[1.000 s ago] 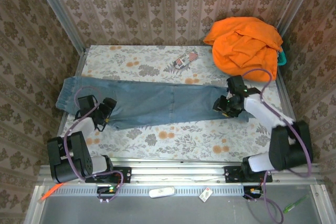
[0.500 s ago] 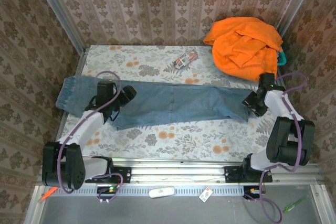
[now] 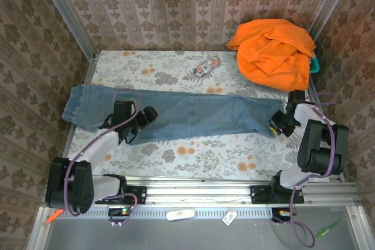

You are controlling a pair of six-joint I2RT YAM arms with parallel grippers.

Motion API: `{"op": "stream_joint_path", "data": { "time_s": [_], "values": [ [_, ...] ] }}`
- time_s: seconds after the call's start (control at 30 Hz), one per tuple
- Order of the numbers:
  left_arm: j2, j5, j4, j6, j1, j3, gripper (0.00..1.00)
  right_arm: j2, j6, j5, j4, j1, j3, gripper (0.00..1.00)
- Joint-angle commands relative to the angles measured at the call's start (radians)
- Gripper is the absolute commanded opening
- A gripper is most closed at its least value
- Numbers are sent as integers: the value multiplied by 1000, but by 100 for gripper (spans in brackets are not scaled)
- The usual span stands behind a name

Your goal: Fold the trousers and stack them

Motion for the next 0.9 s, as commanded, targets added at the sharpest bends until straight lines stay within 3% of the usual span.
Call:
{"op": "stream_joint_path", "data": {
  "time_s": [0.0,0.37,0.67,0.77,0.87],
  "values": [
    [-27,24,21,30,11,-8,85,-62,-16,16,-22,5,50,0],
    [-48,37,38,19,12,-22,84,-38,-94,235,-163,120,395,0],
    [-49,46,47,17,12,-28,83,-12,-193,269,-164,205,627,0],
    [-56,52,57,11,10,-35,83,-19,-228,331,-159,224,632,0],
    [-68,51,84,1,3,-54,83,-46,-242,394,-127,223,516,0]
  ]
}}
